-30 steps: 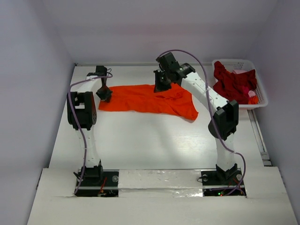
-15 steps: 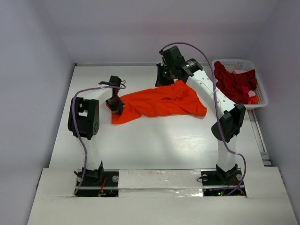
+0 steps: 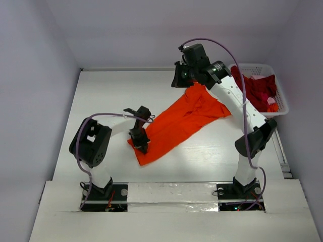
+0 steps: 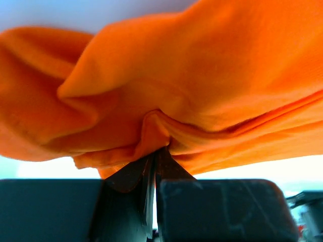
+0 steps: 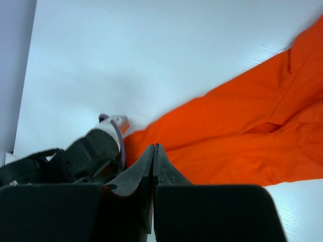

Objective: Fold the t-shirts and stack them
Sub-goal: Fold the tshirt

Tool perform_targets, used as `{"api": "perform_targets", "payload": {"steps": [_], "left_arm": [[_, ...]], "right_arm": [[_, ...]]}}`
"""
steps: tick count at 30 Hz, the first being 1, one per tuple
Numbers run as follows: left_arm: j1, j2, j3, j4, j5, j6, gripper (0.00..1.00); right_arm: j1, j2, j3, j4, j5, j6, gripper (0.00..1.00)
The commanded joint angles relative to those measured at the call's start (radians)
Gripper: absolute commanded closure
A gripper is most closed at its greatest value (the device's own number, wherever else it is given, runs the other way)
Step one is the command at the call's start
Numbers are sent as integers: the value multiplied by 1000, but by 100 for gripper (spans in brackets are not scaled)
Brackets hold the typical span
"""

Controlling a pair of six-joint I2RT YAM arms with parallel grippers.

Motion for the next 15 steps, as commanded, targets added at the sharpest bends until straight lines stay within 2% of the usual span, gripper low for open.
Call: {"api": "perform_targets", "payload": {"steps": [1,9,15], "left_arm": [[-67,-39,-151,-88,-18,-35,100],[-176,-180,-240,-160,-9,-71,100],[-329,-206,-214,-188,11,-130,100]], "right_arm": [[0,-75,-10,8,17,-5,100],[0,-130,-48,19,14,4,100],[0,-175,-134,47,5,10,100]]}}
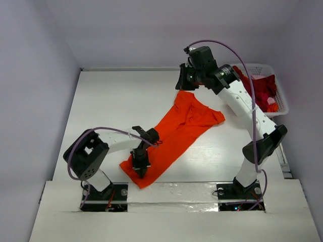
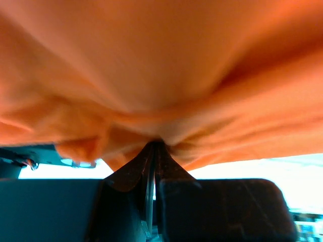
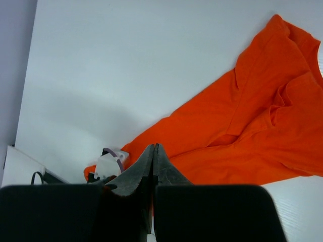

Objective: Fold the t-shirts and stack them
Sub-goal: Fold the tshirt

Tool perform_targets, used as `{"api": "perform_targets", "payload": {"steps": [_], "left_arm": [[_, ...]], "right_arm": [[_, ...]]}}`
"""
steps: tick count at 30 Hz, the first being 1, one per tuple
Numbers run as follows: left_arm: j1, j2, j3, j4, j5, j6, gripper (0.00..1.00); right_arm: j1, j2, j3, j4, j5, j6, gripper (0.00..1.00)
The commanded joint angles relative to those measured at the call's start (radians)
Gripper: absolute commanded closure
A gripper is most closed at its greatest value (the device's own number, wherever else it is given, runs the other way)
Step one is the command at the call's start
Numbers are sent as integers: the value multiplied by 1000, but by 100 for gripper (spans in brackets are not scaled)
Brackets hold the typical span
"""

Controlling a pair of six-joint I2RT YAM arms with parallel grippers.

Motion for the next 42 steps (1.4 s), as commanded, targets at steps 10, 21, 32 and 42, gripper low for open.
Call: {"api": "perform_targets", "payload": {"steps": [10,21,32,42], "left_arm": [[-149,-122,281,-285,-103,-85,100],[-102,156,842,-101,-404,175,100],[82,450,1068,244,-252,326,100],[101,594,1222,421,37,399,100]], "right_arm": [[0,-101,-113,66,9,18,100],[0,-147,-8,-31,162,32,100],[-170,-284,95,-170,170,55,100],[-228,-338,31,-202,190,46,100]]}}
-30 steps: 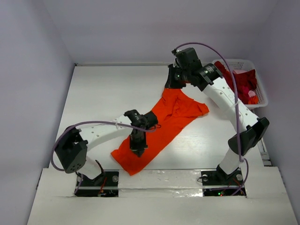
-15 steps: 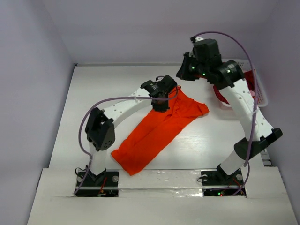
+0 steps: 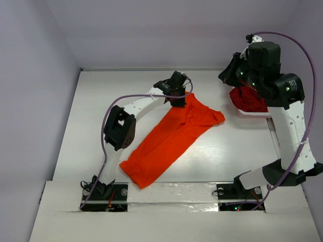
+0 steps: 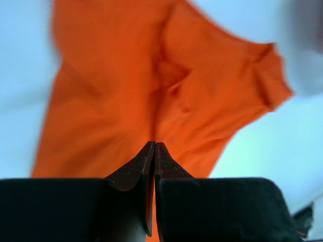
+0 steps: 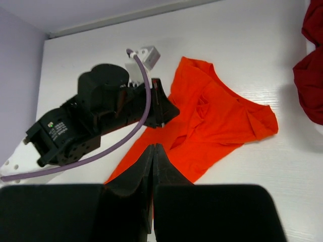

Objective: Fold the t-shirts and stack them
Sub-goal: Fold the tshirt

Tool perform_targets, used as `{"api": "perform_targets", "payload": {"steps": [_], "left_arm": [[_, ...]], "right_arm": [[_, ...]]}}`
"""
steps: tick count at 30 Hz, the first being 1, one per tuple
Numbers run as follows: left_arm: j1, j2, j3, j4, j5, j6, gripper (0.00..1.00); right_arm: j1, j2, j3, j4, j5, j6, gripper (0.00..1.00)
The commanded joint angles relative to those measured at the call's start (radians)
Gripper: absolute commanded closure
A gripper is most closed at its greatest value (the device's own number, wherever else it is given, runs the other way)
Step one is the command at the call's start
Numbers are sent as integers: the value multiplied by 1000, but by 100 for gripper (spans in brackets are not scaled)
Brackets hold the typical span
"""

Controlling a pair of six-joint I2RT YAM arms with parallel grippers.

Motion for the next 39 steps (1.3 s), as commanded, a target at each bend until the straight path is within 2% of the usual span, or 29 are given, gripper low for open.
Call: {"api": "perform_targets", "payload": {"steps": [1,3,7,9,17,25,39], "left_arm": [[-9,44,144,80,160,47,100],[-9,69,194,87,232,46,100],[-9,90,199,127,295,41,100],[-9,109,198,142,371,43,100],[-18,220,241,144,439,21,100],[-18,283,296,81,326,27,100],[52,250,268,-49,38,41,100]], "right_arm": [[-17,-7,-32,-13,10,0,100],[-28,-7,-44,-10,8,1,100],[-37,-1,-49,-7,2,1,100],[-46,0,-52,-1,-1,1,100],[-56,7,-60,1,-10,-8,100],[-65,5,-71,5,-18,-13,100],[-65,11,-92,28,-47,-7,100]]}}
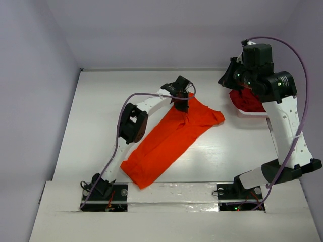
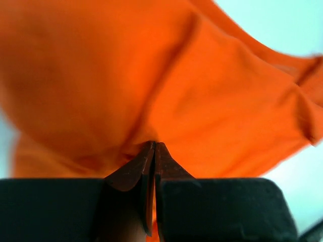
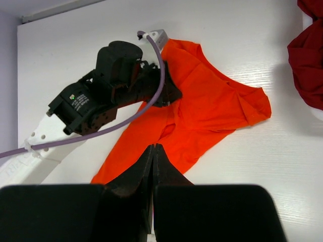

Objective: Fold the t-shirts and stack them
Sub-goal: Fold the tshirt

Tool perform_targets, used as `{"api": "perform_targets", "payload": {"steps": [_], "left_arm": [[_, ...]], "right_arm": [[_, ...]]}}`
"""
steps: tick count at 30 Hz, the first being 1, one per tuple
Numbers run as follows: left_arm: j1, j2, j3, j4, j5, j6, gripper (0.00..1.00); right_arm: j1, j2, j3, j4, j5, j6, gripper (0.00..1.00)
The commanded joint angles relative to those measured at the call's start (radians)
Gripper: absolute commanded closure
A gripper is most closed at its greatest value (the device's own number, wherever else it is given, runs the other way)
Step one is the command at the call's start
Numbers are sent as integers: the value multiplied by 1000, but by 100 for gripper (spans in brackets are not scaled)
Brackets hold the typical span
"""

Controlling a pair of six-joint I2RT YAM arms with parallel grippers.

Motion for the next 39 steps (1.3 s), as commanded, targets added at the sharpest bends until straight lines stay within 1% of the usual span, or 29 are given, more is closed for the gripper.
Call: {"api": "perform_targets", "payload": {"steps": [1,4,10,12,15,18,20,23,27,35,37,39], "left_arm": [[31,-60,18,-49,-112,7,100],[50,-81,5,-47,-130,3,100],[50,-86,18,-29,-86,-2,100],[50,-107,-4,18,-51,-8,100],[50,-159,-41,103,46,-23,100],[50,-159,-13,134,93,-36,100],[50,-143,21,144,147,-37,100],[50,-110,48,155,190,-34,100],[50,-72,50,157,195,-28,100],[50,6,54,134,144,-10,100],[50,32,77,127,141,-13,100],[50,61,114,85,127,-17,100]], "right_arm": [[-8,-3,1,47,-14,-2,100],[-8,-3,-15,57,-26,0,100],[-8,5,-16,63,-31,0,100],[-8,8,-12,62,-26,-2,100],[-8,11,-10,60,-20,-3,100],[-8,11,-16,59,-19,-5,100],[-8,11,-16,57,-19,-7,100],[-8,15,-15,56,-17,-8,100],[-8,17,-15,53,-15,-10,100],[-17,20,-9,40,-8,-11,100],[-17,20,-10,40,-8,-10,100],[-17,20,-12,40,-12,-8,100]]}}
